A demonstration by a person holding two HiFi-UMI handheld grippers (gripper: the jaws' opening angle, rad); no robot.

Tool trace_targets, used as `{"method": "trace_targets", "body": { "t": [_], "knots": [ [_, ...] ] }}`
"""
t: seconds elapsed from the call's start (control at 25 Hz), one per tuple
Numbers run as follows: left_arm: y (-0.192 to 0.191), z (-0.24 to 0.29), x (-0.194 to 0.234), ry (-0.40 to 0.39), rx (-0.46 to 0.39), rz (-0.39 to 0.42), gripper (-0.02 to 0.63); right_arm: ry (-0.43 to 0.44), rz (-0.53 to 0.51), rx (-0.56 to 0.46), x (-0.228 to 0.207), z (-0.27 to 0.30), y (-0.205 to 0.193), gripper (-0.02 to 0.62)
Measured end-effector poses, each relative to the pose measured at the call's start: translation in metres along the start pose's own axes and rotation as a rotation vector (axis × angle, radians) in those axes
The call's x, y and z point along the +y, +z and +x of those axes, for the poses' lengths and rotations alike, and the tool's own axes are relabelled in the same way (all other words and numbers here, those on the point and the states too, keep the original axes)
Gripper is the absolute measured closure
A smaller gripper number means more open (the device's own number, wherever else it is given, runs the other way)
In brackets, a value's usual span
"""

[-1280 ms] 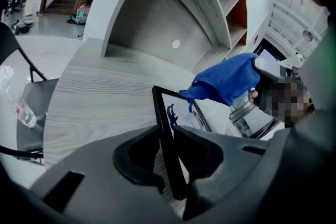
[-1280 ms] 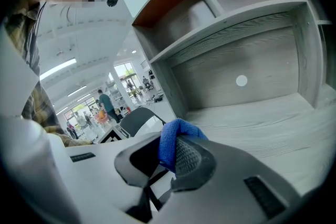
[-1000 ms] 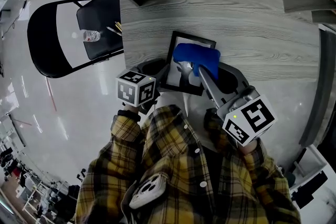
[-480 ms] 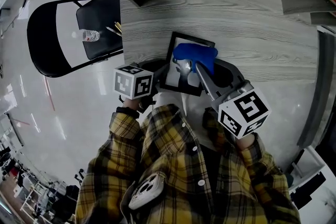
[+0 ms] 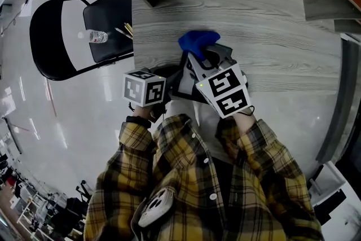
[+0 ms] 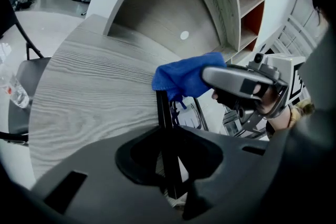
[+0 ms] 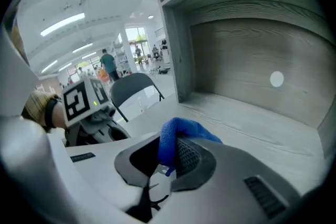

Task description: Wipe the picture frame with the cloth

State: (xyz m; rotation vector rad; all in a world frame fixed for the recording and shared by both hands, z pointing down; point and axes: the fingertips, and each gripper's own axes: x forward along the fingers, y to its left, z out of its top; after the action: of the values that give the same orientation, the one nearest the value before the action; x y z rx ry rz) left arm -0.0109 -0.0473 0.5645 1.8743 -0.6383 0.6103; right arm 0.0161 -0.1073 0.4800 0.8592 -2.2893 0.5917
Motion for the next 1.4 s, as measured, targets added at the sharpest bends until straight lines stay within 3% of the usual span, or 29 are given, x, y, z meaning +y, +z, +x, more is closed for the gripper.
{"method": "trace_targets", "body": {
  "t": [0.16,0.32,0.68,1.4],
  "knots": [
    [0.001,-0.002,-0.003,0.019,0.001,-0.001,0.532,-0.044,-0.134,0.139,-0.001,0.031,-0.026,0.554],
    [0.003,-0.002,-0.005,0.025,-0.007,0.004,0.532,-0.066,-0.166,0.178,-0.005,0.04,-0.038,0.554],
    [0.002,-0.005,-0.002,0.03,-0.02,-0.02,0.532,-0.084,-0.074,0.199,-0.02,0.024,-0.057,0.554],
    [0.002,-0.005,-0.002,0.055,-0.046,-0.021,0.531,-0.214,0.117,0.26,-0.078,-0.061,-0.135,0.554]
  ]
}}
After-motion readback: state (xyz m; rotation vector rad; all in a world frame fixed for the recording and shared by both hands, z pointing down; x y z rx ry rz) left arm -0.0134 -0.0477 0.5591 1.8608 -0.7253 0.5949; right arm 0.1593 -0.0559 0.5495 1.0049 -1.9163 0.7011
